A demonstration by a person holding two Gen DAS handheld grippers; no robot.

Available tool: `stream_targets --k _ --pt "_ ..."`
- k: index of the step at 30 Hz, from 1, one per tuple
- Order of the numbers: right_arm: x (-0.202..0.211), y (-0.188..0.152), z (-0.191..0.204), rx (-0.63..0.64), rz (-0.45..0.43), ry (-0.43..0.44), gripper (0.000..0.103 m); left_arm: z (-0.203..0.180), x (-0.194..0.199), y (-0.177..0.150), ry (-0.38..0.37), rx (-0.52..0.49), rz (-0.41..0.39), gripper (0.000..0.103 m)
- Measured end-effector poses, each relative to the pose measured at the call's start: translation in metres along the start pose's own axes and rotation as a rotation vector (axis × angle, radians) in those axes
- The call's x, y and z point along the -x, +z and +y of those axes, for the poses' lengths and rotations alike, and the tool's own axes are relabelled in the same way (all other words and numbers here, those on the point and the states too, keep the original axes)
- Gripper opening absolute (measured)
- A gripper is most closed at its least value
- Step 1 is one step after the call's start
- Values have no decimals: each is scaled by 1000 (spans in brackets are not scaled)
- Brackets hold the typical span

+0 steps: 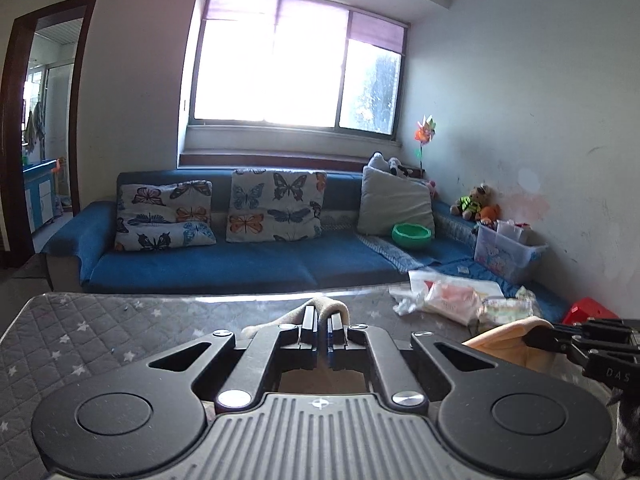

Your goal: Fold clothes

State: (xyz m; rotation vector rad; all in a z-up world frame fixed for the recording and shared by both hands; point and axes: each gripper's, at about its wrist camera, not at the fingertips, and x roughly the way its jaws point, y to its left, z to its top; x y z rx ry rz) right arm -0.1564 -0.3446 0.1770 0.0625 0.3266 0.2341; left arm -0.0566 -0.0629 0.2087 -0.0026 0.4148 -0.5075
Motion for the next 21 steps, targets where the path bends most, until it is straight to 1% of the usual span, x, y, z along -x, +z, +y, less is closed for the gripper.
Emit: stream_targets --k 3,7,10,13,15,17,19,21 --pt "11 -12 11 21 61 58 8 1 17 -19 -20 -13 46 5" --pt "31 -38 27 50 169 130 8 -3 39 -54 -56 -35 127 5" --pt "43 -59 41 61 270 181 8 -6 53 -82 -71 -53 202 5" --pt "50 -83 51 77 375 228 8 -8 57 -113 -100 -30 304 5" --pt "50 -99 56 85 444 257 8 -9 58 -132 -104 -27 355 5" --pt "51 -113 62 98 506 283 13 -5 56 -148 -99 -8 407 6" --pt "54 -116 65 106 524 297 16 0 55 -158 -103 15 444 8" --pt "58 -111 64 113 523 310 18 2 57 -163 -93 15 456 11"
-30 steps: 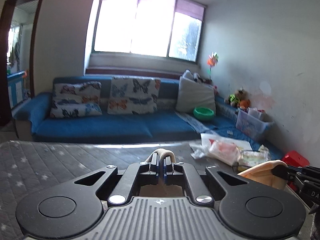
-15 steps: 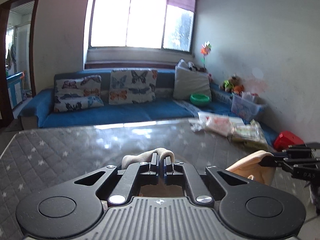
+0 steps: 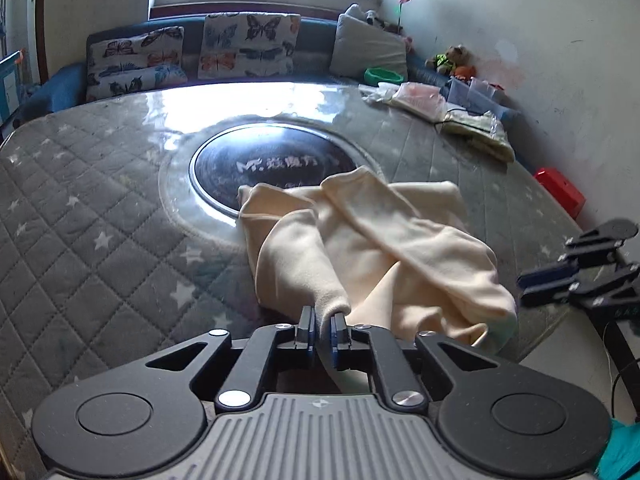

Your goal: Fold clothes

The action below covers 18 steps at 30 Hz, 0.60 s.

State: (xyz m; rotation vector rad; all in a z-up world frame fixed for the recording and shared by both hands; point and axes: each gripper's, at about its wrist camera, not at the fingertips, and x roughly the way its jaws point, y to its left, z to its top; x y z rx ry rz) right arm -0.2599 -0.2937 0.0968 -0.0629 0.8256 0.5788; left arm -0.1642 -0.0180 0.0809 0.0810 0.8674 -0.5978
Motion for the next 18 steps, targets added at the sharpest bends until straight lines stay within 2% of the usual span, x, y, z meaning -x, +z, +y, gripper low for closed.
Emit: stream_targets --k 3,4,5,11,18 --pt "9 16 -9 6 -46 -35 26 1 8 -2 7 -15 -27 26" --pt "7 21 -15 3 -58 -47 26 1 11 1 18 -26 -47 40" --pt "3 26 -20 -1 -68 -58 26 1 14 4 28 -37 -67 48" --pt "-48 56 -47 -50 -92 -114 31 12 21 20 64 -15 -124 52" --pt "-117 84 -54 -61 -61 -124 34 18 -21 35 103 29 -99 55"
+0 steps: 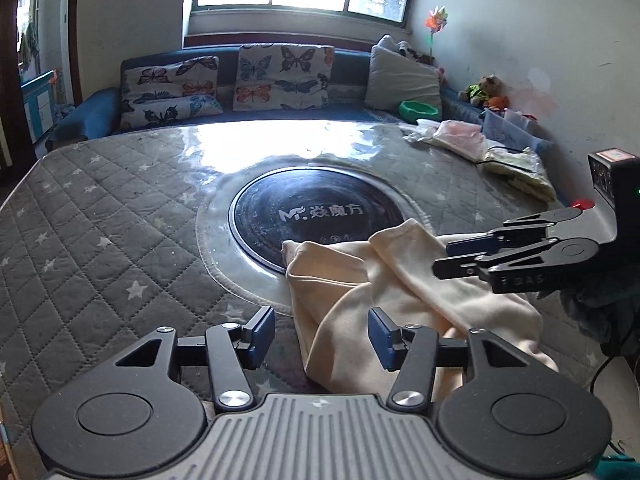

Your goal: Fold clothes

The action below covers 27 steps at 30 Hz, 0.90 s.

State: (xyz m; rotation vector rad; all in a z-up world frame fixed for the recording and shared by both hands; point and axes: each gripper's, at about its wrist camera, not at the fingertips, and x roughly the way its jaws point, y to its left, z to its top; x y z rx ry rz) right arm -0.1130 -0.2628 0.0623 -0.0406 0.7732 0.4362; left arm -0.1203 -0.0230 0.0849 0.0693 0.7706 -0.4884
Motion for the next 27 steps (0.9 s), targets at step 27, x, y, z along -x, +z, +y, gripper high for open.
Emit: stream_targets --k 27 --pt "45 -35 -33 -69 -111 -313 3 -1 -101 26 56 30 31 28"
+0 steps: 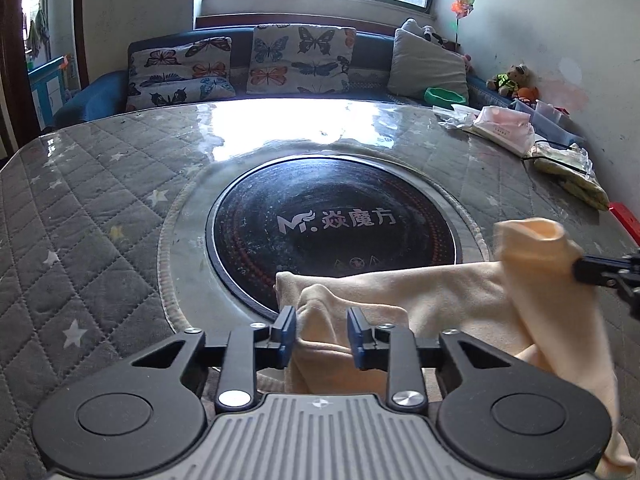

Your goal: Fold clothes

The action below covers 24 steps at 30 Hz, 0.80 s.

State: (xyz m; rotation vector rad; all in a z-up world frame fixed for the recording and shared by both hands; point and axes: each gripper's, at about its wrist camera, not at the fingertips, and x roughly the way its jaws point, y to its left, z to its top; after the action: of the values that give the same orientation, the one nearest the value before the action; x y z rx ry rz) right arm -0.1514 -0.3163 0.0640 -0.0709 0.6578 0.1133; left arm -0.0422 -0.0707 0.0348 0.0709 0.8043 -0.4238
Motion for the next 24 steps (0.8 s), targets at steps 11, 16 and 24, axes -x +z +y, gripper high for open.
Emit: stream_targets --k 11,16,24 --pt "50 -62 -92 -187 110 -316 3 9 13 -2 -8 25 -37 9" --pt "59 -77 -108 -202 137 -382 13 17 33 -3 1 63 -82 8" --pt "50 -41 -99 -210 57 -258 21 47 80 -10 114 144 -163 8"
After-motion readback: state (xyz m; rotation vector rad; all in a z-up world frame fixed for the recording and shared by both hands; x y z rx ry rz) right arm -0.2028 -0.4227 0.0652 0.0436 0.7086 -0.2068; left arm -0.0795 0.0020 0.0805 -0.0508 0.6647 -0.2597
